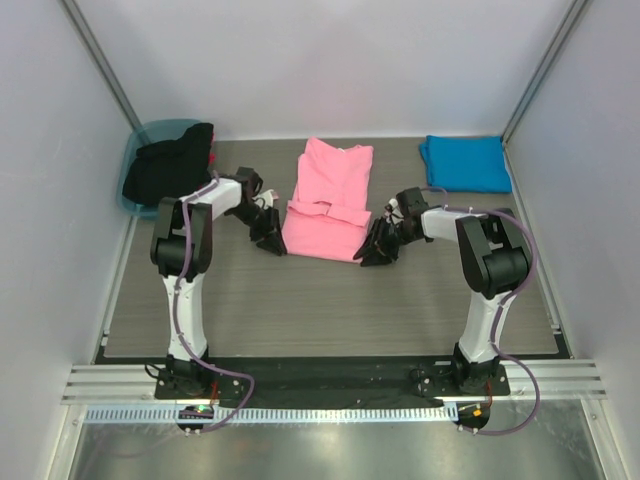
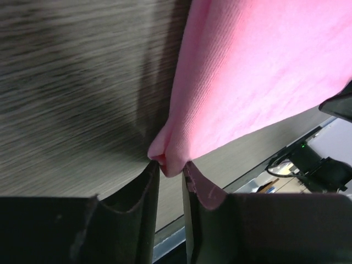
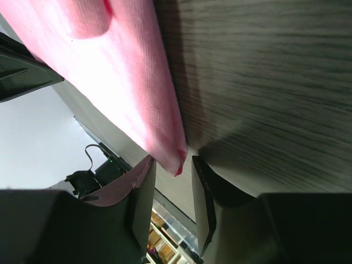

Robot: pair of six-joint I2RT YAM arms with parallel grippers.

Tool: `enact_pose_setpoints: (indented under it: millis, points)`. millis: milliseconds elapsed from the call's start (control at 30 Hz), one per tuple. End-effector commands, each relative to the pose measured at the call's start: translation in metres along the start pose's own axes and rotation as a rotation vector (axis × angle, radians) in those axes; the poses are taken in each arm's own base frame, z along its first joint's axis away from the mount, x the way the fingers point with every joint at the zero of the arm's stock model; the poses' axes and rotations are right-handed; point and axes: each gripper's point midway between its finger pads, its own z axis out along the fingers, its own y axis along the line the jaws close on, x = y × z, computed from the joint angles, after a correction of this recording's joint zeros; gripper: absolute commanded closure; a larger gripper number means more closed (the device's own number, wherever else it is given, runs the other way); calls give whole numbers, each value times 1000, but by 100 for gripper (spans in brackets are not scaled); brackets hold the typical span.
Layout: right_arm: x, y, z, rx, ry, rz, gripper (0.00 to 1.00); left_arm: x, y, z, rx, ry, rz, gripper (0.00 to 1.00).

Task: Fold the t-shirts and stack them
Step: Fold the tshirt

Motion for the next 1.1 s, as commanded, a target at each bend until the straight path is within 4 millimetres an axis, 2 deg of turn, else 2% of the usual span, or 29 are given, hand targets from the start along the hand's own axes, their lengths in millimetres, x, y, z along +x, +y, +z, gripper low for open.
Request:
enact_pose_setpoints:
  millis: [0,100,200,233,400,567,700,800,933,1067]
  points:
    - [-11,1,3,9,-41,-11,62,-6,-7,-1,26,-17,12,78]
    - [-17,5,5,-6,-60,-22,67,-6,-8,-3,29,-26,12,85]
    - [-26,14,2,-24,-86,-52,87,-3,-9,-7,33,-35,14,96]
    - [-31,22,-1,-37,-100,-70,98,-3,-9,-9,36,-40,11,98]
    - [-39,52,-19,-114,-129,-132,99,4,-21,-31,85,-94,20,100]
    - [-40,88,-58,-186,-163,-221,99,6,-50,-65,156,-177,48,100]
    - [-36,108,-84,-217,-196,-277,99,8,-71,-92,198,-243,87,100]
    - [-26,116,-98,-230,-210,-301,99,15,-82,-106,221,-264,113,100]
    - [-12,111,-105,-230,-212,-305,99,28,-86,-111,232,-270,125,100]
    - [1,99,-103,-217,-199,-285,99,50,-75,-99,221,-235,97,100]
